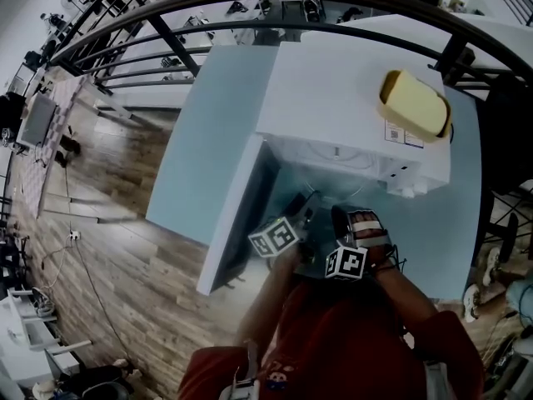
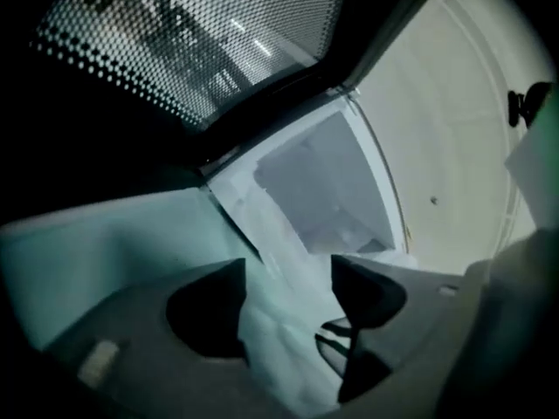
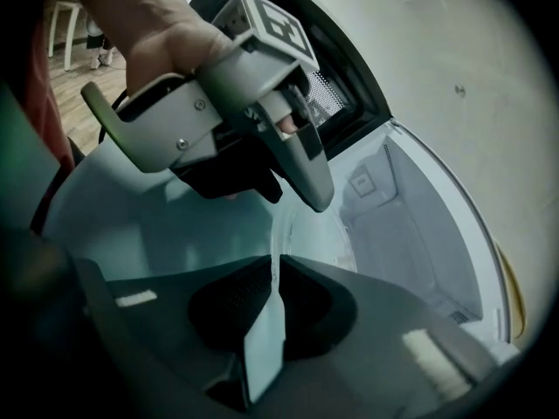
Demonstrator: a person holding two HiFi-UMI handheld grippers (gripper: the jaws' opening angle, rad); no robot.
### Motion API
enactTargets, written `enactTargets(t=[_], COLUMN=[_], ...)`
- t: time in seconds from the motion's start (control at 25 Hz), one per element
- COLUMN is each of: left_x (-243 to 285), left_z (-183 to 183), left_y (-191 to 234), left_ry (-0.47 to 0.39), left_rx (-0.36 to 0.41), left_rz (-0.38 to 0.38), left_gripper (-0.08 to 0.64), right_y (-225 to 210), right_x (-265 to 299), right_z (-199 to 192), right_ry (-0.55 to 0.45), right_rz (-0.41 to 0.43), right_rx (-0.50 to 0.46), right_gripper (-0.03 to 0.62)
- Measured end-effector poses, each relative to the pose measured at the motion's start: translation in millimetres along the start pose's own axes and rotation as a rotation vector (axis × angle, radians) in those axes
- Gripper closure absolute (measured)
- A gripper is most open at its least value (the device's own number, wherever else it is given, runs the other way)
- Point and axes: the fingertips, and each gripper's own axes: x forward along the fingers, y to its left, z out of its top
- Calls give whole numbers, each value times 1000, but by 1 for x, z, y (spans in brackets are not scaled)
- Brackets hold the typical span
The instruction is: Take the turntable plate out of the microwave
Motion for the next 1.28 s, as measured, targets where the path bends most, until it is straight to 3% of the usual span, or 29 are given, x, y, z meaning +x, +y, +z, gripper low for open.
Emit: enactTargets(t=[0.24, 0.64, 0.84, 1.04, 1.16, 1.28], left_x=[22, 56, 69, 74, 77, 78], left_z=[-2, -7, -12, -14, -11, -10], left_y=[1, 2, 2, 2, 3, 5], left_ry=[1, 12, 17, 34, 0, -26], left_rx=[-120, -256, -336, -312, -420, -489], left_rz=[-78, -135, -163, -182, -208, -225], left_gripper=[252, 255, 290, 357, 484, 525], right_y=[2, 9, 9, 10, 13, 15], right_x=[-4, -14, -15, -13, -12, -12], right_z=[-2, -2, -2, -2, -2, -2], right_ry=[-5, -36, -41, -40, -39, -34], right_rz=[10, 27, 32, 45, 59, 62], right_rx=[3, -9, -15, -9, -9, -10], right_gripper=[566, 566, 566, 566, 567, 568])
